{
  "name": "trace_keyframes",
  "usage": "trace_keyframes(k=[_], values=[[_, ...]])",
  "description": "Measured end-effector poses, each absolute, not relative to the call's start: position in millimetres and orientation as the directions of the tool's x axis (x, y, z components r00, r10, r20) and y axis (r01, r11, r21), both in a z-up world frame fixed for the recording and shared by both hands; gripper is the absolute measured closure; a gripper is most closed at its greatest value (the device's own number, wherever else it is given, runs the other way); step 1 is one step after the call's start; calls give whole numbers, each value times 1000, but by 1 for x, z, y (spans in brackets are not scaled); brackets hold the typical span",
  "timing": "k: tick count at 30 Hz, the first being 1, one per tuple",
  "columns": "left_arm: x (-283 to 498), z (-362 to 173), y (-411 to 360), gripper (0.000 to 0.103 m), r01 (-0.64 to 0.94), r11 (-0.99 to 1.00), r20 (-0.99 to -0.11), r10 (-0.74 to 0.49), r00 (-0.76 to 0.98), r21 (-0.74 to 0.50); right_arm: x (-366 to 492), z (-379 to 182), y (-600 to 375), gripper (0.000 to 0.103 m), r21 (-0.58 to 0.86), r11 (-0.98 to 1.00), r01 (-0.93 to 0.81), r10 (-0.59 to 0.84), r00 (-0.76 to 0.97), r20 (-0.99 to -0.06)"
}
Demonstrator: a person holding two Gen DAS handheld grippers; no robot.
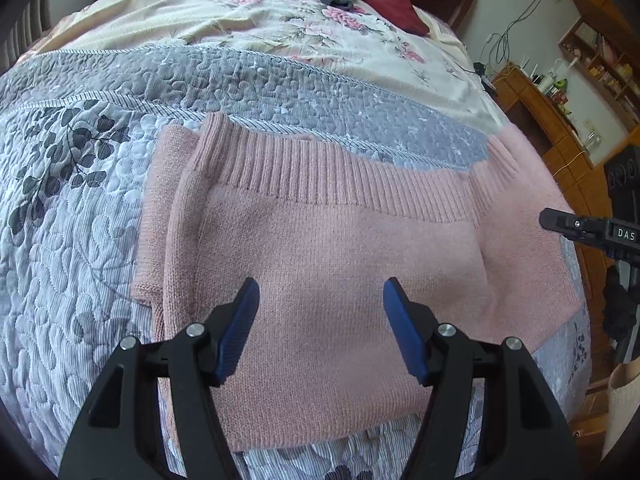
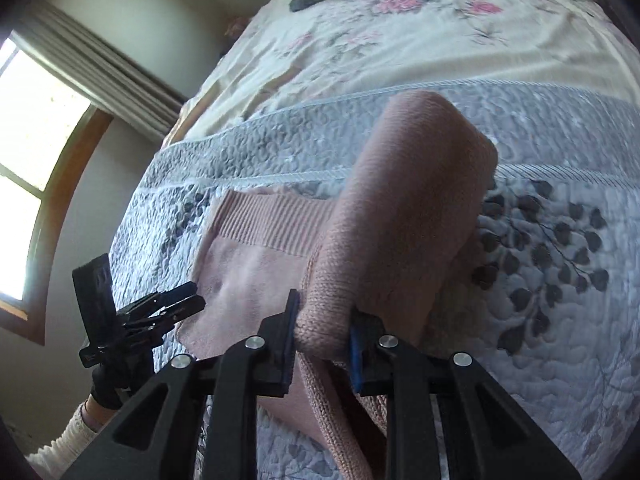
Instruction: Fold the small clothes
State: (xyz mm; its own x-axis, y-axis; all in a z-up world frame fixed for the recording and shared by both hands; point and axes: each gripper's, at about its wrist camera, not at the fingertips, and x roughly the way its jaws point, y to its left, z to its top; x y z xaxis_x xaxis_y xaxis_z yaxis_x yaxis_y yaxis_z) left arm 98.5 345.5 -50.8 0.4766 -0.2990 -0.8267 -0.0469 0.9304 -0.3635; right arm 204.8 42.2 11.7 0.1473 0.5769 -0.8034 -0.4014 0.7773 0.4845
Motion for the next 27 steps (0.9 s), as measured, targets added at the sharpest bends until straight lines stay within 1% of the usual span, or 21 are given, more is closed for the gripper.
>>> trace_keyframes(k=[4, 9, 10, 11, 13, 14, 17, 19, 23, 27], values=[[94, -52, 351, 39, -54, 925, -822, -307, 479, -377, 199, 0, 98, 84, 415, 777, -473, 517, 104, -850], [90, -58, 361, 39, -78, 910, -819, -325, 473, -406, 205, -33, 119, 84, 393, 806, -443, 465, 64, -883], [89, -58, 363, 39, -82, 906, -817, -331, 472, -415, 207, -40, 120, 82, 405, 807, -429, 469, 49, -882], [88, -59, 364, 39, -86, 902, -815, -337, 472, -423, 208, -46, 119, 75, 430, 802, -416, 483, 28, -875], [88, -59, 365, 39, -90, 895, -811, -348, 471, -437, 209, -54, 116, 65, 498, 781, -376, 536, -2, -844], [89, -59, 365, 39, -91, 890, -807, -357, 471, -447, 209, -55, 114, 63, 526, 769, -364, 561, -11, -828], [92, -58, 362, 39, -93, 860, -785, -407, 468, -501, 211, -55, 103, 59, 600, 736, -313, 622, -39, -782], [97, -55, 358, 39, -91, 833, -762, -447, 469, -545, 212, -50, 92, 59, 632, 720, -285, 651, -39, -758], [111, -52, 340, 38, -85, 766, -707, -538, 459, -637, 209, -24, 63, 58, 642, 714, -280, 675, 34, -737], [132, -59, 312, 36, -82, 725, -684, -597, 420, -683, 205, -10, 23, 57, 630, 733, -255, 669, 105, -736]])
